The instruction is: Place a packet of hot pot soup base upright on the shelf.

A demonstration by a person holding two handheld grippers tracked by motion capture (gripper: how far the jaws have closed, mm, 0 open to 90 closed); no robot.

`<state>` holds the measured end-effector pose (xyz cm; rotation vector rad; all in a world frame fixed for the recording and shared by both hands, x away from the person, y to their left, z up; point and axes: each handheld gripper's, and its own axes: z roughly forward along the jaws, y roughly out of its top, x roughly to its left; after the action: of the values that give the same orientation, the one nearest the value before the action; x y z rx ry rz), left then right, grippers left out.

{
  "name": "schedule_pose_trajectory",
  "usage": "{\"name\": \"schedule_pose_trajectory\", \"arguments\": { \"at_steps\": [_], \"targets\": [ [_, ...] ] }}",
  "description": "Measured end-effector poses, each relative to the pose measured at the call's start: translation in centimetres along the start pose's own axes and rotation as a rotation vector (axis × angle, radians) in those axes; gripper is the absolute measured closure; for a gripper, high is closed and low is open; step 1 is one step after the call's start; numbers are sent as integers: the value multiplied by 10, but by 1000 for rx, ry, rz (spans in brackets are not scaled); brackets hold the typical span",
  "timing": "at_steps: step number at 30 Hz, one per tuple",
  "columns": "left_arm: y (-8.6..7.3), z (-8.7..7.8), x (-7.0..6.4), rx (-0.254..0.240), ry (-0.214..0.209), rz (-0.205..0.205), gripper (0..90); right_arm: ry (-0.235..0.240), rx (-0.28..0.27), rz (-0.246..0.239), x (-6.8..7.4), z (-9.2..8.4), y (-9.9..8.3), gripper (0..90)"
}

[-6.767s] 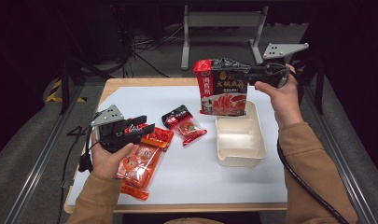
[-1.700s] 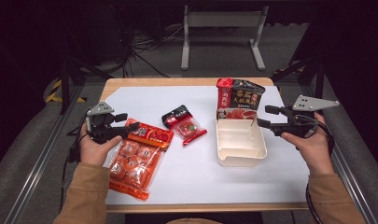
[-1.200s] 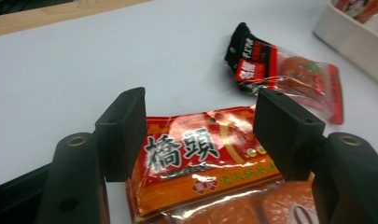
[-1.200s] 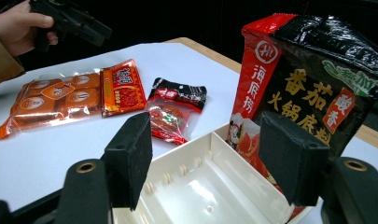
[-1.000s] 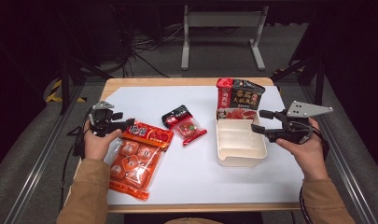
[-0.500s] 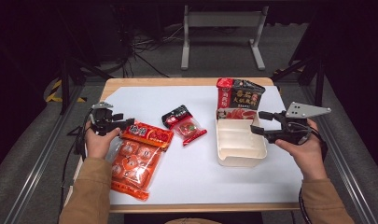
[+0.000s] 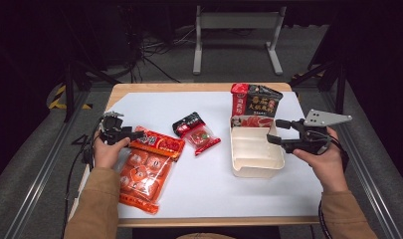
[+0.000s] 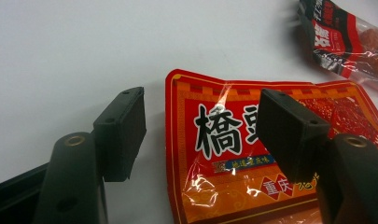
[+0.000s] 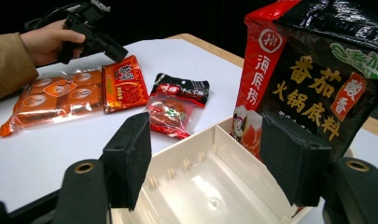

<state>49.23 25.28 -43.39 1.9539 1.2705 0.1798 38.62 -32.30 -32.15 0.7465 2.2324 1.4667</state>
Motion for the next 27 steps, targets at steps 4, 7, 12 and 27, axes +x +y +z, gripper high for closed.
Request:
{"name": "schedule_pose_trajectory", "arguments": {
  "at_steps": [4,7,12,27],
  "targets": [
    [-1,2,1,10,-49,-7,356,3,0,-2,1,0,0,343],
    [-2,3,1,14,-68,2,375,4,-1,-1,0,0,0,342],
    [-3,4,1,14,-79,-1,426,8,0,1,0,1,-1,342],
    [-4,4,-5,61,-66,85,605,20,6,-4,1,4,-2,342]
  ]
}}
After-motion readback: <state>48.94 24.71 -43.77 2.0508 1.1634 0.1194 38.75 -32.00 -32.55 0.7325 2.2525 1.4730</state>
